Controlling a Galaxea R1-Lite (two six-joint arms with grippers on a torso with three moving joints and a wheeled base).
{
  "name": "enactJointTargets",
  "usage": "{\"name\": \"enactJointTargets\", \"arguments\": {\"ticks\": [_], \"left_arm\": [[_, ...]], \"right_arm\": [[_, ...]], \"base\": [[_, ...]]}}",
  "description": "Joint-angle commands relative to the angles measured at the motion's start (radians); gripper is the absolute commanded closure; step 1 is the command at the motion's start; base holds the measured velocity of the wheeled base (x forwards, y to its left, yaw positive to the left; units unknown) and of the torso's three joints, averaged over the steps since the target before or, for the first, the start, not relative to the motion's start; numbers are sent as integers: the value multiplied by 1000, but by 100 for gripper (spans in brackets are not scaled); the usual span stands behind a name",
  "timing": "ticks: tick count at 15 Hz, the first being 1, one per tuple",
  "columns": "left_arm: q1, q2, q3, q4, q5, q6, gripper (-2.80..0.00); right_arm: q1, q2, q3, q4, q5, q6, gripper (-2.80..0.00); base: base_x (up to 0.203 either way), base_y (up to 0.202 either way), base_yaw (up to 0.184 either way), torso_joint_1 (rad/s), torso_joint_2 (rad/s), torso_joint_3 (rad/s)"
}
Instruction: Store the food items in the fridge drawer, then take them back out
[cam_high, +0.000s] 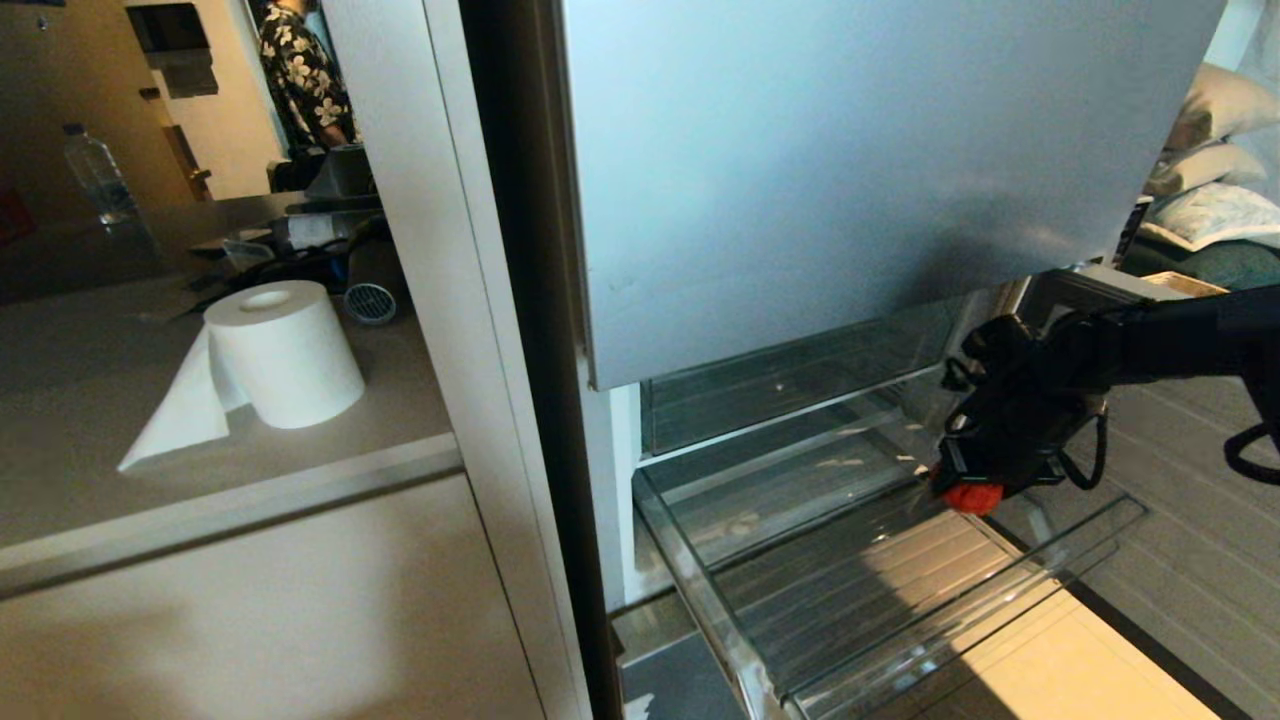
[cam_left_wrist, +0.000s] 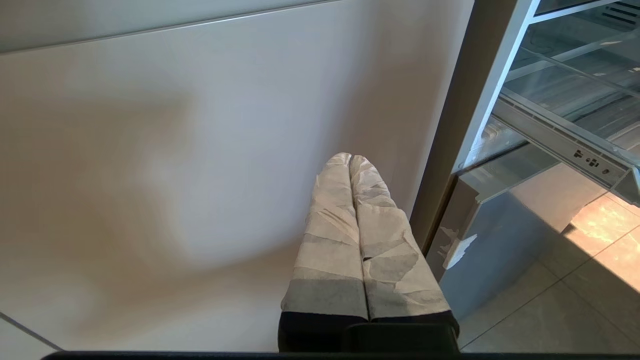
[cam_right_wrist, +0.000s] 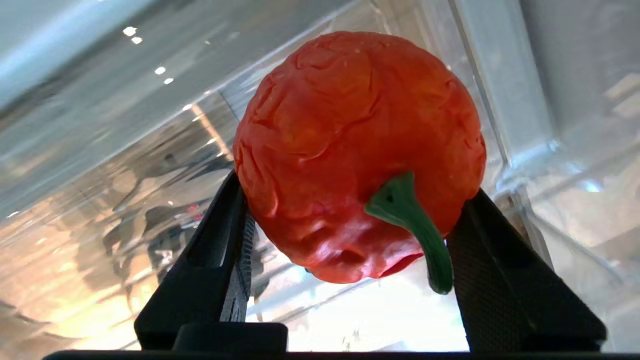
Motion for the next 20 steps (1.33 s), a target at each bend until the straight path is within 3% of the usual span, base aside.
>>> {"name": "enactJointTargets", "arguments": {"ticks": [1,10,17,20], "left_arm": [[0,1,2,0,0,0,0],[0,1,2,-1,0,0,0],[0,1,2,0,0,0,0],[0,1,2,-1,0,0,0]], "right_arm": [[20,-79,21,3,-2,12,0],[62,-454,211,2,-2,26,0],[136,-978,480,-1,-4,23,0],[146,-1228,655,-52,-5,25,0]], "base": [[0,0,0,0,0,0],[0,0,0,0,0,0],[0,0,0,0,0,0],[0,0,0,0,0,0]]}}
